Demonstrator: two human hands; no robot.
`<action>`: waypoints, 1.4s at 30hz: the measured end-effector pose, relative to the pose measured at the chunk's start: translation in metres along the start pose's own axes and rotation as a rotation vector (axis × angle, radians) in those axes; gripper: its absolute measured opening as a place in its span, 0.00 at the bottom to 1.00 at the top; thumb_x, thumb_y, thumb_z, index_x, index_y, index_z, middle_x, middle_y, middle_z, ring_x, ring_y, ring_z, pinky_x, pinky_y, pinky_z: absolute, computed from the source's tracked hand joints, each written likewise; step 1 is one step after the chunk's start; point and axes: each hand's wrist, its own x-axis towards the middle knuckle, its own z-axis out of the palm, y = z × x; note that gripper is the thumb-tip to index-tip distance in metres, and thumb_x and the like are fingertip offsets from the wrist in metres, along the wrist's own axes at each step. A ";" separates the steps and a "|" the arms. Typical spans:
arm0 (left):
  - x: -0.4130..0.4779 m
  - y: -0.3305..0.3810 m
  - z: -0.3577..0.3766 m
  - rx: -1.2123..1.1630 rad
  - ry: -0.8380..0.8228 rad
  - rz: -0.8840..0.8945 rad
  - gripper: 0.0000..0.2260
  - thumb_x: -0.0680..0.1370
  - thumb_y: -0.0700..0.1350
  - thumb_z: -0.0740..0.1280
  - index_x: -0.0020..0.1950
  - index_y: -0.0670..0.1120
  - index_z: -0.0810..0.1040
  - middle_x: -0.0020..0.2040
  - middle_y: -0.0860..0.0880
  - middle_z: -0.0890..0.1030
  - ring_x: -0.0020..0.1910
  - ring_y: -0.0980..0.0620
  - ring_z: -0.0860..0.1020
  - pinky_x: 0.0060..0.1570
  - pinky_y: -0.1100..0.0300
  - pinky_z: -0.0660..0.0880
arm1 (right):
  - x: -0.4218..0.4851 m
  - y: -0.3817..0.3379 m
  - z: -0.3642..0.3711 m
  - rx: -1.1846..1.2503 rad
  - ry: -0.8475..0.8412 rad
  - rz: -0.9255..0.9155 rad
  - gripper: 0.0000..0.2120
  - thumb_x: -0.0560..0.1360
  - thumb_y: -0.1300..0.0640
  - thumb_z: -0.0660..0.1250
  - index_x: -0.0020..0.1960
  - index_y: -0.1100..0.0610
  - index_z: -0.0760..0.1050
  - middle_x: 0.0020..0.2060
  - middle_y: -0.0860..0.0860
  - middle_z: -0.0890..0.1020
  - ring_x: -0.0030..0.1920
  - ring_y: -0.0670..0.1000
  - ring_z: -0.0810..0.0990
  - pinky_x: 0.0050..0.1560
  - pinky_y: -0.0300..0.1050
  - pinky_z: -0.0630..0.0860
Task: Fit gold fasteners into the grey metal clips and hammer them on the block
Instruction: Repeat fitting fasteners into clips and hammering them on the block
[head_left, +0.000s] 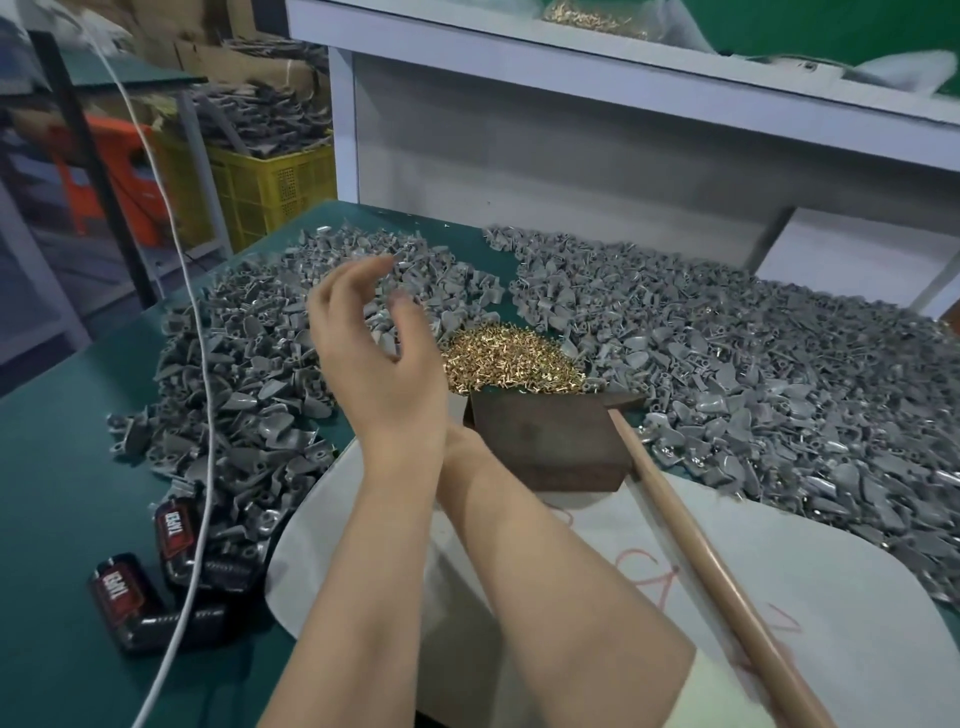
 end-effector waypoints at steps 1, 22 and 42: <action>0.000 -0.002 0.001 0.005 -0.005 -0.036 0.11 0.77 0.36 0.62 0.53 0.51 0.73 0.56 0.49 0.73 0.57 0.52 0.74 0.59 0.68 0.68 | 0.013 0.003 0.006 -0.020 0.007 -0.067 0.15 0.82 0.61 0.53 0.64 0.64 0.70 0.59 0.55 0.77 0.61 0.54 0.76 0.28 0.25 0.70; -0.021 -0.028 0.021 -0.015 -0.451 -0.298 0.07 0.76 0.39 0.69 0.42 0.51 0.76 0.41 0.54 0.80 0.42 0.59 0.78 0.47 0.68 0.74 | 0.011 0.065 -0.103 0.152 0.339 0.148 0.05 0.76 0.58 0.66 0.44 0.54 0.80 0.40 0.50 0.84 0.44 0.49 0.82 0.50 0.44 0.79; -0.012 -0.037 0.018 -0.224 -0.181 -0.571 0.05 0.78 0.37 0.65 0.47 0.48 0.76 0.45 0.50 0.81 0.47 0.53 0.79 0.54 0.60 0.76 | 0.103 0.068 -0.036 -0.643 -0.050 0.331 0.09 0.75 0.63 0.63 0.52 0.64 0.77 0.45 0.57 0.76 0.42 0.56 0.73 0.43 0.43 0.69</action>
